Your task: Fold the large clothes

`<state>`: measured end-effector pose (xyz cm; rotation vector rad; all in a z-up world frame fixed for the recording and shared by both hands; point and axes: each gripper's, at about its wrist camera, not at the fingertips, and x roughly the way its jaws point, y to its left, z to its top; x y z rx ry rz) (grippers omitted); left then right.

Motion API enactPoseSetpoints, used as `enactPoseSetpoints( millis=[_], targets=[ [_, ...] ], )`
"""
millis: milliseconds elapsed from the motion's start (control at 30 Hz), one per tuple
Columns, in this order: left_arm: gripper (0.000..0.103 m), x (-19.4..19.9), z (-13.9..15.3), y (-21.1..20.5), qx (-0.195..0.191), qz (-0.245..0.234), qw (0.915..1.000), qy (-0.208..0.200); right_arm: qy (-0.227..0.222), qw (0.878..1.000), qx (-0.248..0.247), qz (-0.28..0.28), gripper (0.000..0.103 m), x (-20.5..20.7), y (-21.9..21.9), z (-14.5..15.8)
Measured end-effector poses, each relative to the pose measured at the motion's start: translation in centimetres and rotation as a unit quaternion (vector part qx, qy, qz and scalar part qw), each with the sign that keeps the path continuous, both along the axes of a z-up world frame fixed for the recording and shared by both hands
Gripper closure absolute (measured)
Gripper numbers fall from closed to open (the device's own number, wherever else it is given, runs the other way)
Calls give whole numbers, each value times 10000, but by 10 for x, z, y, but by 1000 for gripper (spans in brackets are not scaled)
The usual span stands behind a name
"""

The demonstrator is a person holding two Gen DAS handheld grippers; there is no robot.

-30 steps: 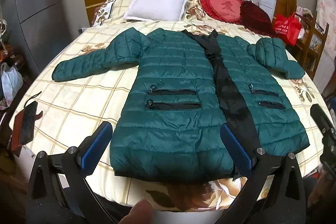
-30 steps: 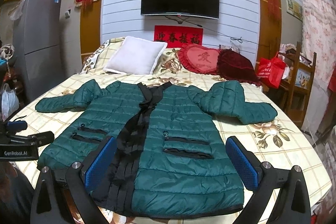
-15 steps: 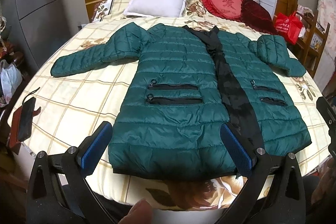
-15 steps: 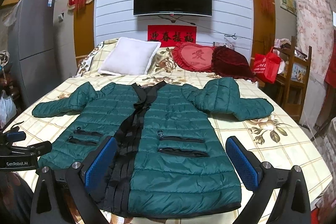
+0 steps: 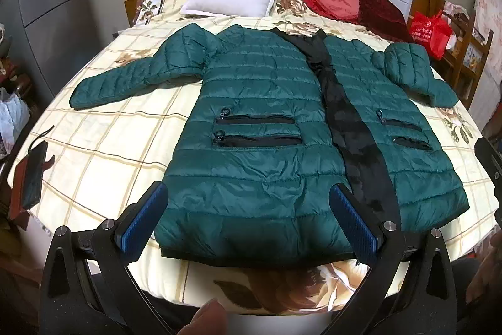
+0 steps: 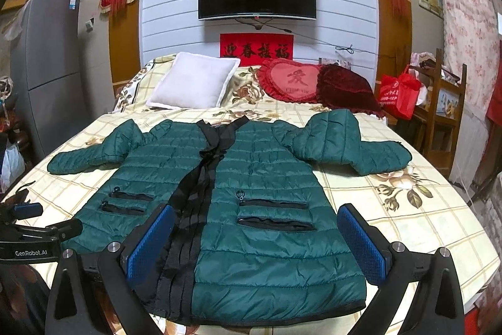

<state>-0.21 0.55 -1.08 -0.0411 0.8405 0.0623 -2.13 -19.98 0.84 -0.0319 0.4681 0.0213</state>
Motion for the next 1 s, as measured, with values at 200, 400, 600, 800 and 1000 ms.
enactPoseSetpoints(
  millis=[200, 400, 600, 800, 1000],
  targets=[
    [0, 0, -1, 0, -10, -8, 10000, 11, 20, 10000, -2, 14, 0, 0, 0, -1],
    [0, 1, -3, 0, 1, 7, 10000, 22, 35, 10000, -21, -18, 0, 1, 1, -2],
    [0, 1, -5, 0, -13, 11, 10000, 23, 68, 10000, 65, -34, 0, 2, -1, -3],
    [0, 0, -7, -1, -20, -4, 10000, 6, 53, 10000, -36, 13, 0, 1, 4, -2],
    [0, 0, -7, -1, -22, 2, 10000, 23, 55, 10000, -45, 19, 0, 1, 5, -2]
  ],
)
